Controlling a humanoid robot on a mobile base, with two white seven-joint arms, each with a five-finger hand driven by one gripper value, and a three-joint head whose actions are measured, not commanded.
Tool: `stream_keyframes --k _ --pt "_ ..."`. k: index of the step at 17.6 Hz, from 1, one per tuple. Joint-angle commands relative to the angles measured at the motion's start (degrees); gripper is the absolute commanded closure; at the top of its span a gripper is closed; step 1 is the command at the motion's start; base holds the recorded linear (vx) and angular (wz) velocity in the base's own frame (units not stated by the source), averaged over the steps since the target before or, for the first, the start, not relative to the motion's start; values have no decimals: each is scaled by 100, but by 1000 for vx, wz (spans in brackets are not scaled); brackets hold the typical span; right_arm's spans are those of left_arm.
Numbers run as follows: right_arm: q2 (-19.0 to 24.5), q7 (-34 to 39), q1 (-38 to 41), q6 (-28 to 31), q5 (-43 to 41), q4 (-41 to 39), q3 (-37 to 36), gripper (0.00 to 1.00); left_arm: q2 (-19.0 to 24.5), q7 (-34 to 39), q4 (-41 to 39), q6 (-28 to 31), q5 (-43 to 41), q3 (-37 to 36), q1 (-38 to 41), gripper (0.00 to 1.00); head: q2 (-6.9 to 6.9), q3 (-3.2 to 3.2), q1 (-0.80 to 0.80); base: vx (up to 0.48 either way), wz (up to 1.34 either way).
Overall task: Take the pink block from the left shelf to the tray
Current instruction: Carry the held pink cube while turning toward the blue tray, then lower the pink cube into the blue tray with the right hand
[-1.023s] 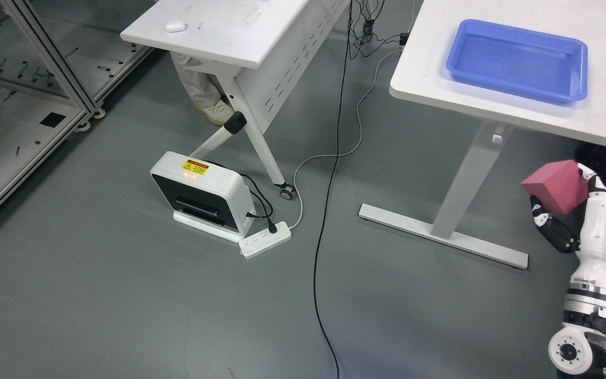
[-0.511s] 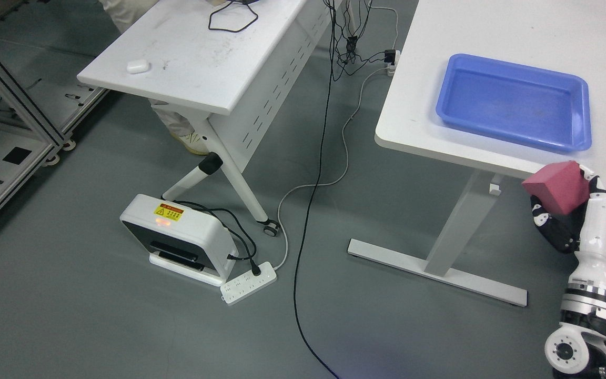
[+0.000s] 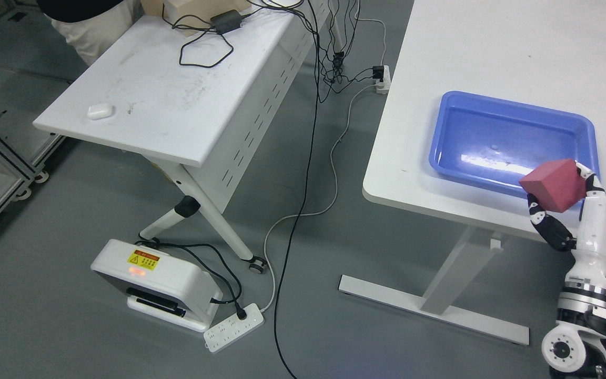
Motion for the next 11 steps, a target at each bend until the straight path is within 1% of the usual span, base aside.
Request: stream_keyframes --k 1,6,8,9,11 --pt "-79 61 -16 3 0 -16 80 97 100 -4 0 -4 -9 0 53 0 0 0 0 328 -97" --pt "-79 79 -16 3 0 -16 115 97 100 -4 0 -4 -9 0 53 0 0 0 0 286 -79" --pt "-79 131 -16 29 0 -7 221 94 100 -4 0 4 -9 0 53 0 0 0 0 223 -22" --pt "-79 280 -16 81 0 2 256 90 100 -4 0 -4 -9 0 53 0 0 0 0 193 -11" --pt "-79 701 -51 248 -9 37 283 73 100 -4 0 -4 -9 0 53 0 0 0 0 184 -9"
